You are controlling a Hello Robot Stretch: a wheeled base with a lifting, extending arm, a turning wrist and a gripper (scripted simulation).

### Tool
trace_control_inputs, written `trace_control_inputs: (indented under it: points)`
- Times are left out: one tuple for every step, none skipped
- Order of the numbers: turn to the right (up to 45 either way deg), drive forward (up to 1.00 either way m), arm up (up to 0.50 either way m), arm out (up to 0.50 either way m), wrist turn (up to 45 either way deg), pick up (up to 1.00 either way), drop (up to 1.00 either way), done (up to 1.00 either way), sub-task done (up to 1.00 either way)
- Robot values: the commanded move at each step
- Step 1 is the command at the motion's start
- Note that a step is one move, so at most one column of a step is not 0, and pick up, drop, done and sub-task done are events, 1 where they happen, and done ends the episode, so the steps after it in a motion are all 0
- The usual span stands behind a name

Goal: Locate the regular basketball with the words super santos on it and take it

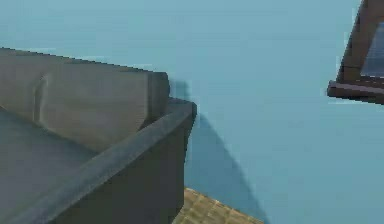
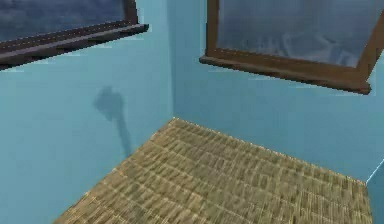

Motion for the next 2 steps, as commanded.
trace_control_inputs:
  points:
    - [-45.0,0.0,0.0,0.0,0.0,0.0,0.0,0.0,0.0]
    - [-45.0,0.0,0.0,0.0,0.0,0.0,0.0,0.0,0.0]
